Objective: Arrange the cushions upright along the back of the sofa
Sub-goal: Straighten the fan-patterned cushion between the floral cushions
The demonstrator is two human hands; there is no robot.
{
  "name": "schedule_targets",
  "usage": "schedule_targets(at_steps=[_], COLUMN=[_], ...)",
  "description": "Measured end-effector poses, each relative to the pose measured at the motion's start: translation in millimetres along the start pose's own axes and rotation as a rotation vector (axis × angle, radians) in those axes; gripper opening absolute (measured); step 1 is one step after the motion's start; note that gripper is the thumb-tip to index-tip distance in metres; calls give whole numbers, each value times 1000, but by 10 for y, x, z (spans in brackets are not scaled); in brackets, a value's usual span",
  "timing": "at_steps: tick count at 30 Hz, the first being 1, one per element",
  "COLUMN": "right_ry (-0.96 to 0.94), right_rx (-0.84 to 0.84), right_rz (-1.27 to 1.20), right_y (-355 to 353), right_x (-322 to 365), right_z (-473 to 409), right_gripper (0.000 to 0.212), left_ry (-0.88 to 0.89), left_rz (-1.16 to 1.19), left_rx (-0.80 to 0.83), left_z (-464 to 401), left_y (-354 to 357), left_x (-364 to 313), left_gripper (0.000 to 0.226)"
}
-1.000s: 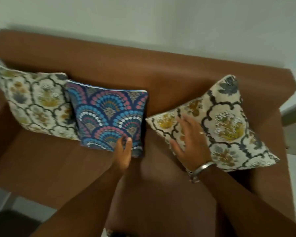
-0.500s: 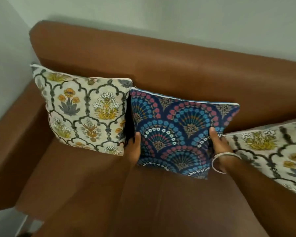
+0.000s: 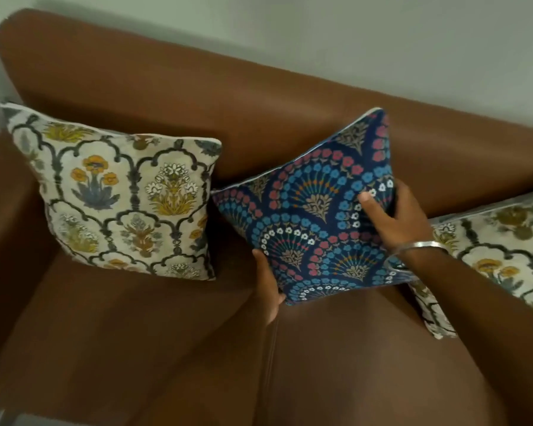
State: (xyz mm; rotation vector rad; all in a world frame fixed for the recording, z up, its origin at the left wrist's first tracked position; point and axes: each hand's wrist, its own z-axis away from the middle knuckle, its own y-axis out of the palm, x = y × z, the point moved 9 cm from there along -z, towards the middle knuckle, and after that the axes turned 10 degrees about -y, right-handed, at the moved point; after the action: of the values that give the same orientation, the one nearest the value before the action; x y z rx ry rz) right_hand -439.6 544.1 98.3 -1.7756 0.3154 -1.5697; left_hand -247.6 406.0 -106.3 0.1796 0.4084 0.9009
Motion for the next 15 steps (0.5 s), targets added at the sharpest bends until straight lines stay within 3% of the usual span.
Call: schedule_targets(at_steps=[4,6,9,12,15], right_ry=[-158,-152,-96,-324,-494], right_rx=[98,87,-6,-124,-33], right_rz=[122,98,277,348,235], right_y=[259,323,260,382,1015], right_x=[33,-55,-104,397,927], right_z=[-92,-60,137,480,692], right_gripper=[71,81,98,90,76], left_ry=[-58,-37,27,159,304], left_rz=[68,50,-51,-168,-356], left_rx=[-7,-29,-100,-224,-480], left_z=[-183,-181,31,376,863], left_y=[-2,-77,-342,-853,-1628], left_x=[180,162,-20,-540,-1239], left_gripper=[101,99,90,74,61])
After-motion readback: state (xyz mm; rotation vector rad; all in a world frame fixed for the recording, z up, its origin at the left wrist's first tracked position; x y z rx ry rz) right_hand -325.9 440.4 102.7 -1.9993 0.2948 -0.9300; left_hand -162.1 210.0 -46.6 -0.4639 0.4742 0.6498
